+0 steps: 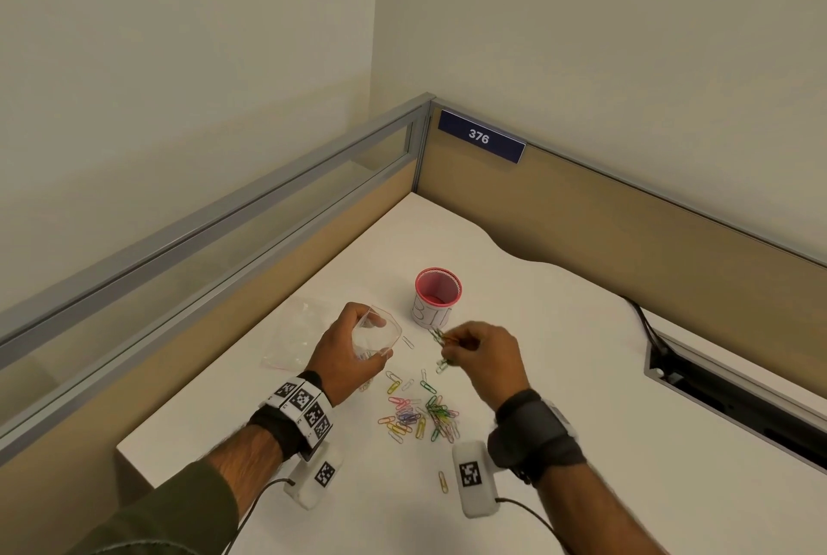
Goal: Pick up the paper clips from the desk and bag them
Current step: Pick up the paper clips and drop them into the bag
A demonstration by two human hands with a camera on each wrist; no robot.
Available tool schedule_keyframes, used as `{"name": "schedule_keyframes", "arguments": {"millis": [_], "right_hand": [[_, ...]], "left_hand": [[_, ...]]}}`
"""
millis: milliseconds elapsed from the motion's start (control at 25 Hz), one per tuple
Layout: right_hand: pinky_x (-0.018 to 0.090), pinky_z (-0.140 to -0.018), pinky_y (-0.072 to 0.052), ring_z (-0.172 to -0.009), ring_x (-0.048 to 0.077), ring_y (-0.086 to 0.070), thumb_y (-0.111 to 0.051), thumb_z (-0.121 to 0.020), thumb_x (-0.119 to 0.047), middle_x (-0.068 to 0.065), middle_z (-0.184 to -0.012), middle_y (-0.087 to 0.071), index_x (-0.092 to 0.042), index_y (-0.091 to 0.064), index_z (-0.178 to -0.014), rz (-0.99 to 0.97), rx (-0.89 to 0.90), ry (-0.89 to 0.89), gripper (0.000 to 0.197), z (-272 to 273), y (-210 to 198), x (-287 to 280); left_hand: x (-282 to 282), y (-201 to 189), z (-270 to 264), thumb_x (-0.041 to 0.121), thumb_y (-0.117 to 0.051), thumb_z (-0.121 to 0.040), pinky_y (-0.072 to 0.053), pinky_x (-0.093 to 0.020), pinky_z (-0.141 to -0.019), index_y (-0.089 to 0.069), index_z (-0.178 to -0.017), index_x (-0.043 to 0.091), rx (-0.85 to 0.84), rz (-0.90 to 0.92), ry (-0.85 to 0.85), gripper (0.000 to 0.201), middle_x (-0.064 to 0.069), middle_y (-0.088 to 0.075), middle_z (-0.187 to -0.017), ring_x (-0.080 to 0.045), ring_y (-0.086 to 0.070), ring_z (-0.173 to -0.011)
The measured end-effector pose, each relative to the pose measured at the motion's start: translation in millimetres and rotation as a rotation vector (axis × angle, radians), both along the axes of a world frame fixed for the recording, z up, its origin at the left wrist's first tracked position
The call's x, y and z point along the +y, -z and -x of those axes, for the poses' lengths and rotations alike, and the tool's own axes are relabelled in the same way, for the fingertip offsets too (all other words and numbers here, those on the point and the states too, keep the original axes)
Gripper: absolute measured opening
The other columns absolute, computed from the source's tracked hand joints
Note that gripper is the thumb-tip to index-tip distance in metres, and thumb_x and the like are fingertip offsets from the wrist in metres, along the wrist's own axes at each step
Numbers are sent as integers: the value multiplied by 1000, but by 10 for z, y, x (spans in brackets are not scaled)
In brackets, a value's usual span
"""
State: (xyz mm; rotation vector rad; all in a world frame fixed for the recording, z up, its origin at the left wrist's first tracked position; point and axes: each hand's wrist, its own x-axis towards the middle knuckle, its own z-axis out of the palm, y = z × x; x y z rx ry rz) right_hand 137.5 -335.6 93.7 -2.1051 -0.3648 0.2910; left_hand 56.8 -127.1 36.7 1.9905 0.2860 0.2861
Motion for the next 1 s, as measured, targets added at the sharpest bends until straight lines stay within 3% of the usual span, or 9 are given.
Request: {"name": "schedule_keyframes", "arguments": {"millis": [120,200,280,440,560,760,920,1000], "right_hand": [[24,-73,-60,-77,17,-71,-76,-77,-4,5,-84,-74,-10,-74,-90,-216,15,-9,14,6,-354,258],[23,-75,-59,-79,14,-70,-76,-78,-5,3,-87,-74,-11,-74,-92,-254,6,-41,16,53,-462,449],[21,-75,-59,-80,11,-69,-74,-79,-6,-1,-87,-72,-14,-73,-93,-200,-20,-72,15,122,-465,601],[18,-72,-53,-78,10,-64,-70,-83,-8,-1,-87,-70,-15,-71,-91,-30,-104,-115,11,209,-304,735],[24,-76,-54,-81,12,-62,-67,-83,-9,-1,-89,-68,-15,-70,-93,75,-173,-145,12,226,-241,758],[30,-82,-57,-87,9,-63,-64,-84,-9,-5,-95,-68,-20,-69,-93,134,-225,-186,16,206,-216,770],[23,-80,-54,-84,10,-62,-59,-89,-10,-4,-93,-68,-19,-69,-93,112,-296,-139,14,198,-266,729],[19,-78,-51,-83,10,-61,-59,-89,-9,-4,-92,-68,-18,-69,-94,89,-295,-104,15,118,-243,639]], "left_hand": [[-44,-21,-15,18,-81,-76,-50,-34,-98,-50,-110,25,-8,6,7,47,9,-61,-117,-15,-57,-118],[-83,-55,-20,17,-80,-76,-50,-31,-95,-48,-110,27,-3,11,10,48,13,-59,-113,-15,-57,-115],[-118,-91,-25,18,-80,-78,-51,-28,-90,-44,-111,30,8,-1,14,50,18,-57,-108,-14,-58,-109],[-130,-112,-44,20,-79,-76,-57,-30,-82,-47,-114,28,-8,-2,21,50,8,-64,-106,-13,-65,-99],[-118,-92,-64,21,-79,-75,-57,-29,-82,-49,-115,27,-36,-11,15,50,10,-66,-104,-9,-66,-98],[-127,-110,-75,20,-79,-77,-56,-19,-67,-47,-111,26,-8,15,9,47,8,-66,-98,-11,-68,-87],[-112,-140,-54,16,-78,-79,-49,-12,-77,-47,-112,26,-15,-2,16,47,17,-59,-105,-9,-59,-103],[-86,-148,-36,15,-78,-78,-51,-19,-86,-49,-111,24,-27,10,10,45,17,-59,-108,-9,-58,-109]]}}
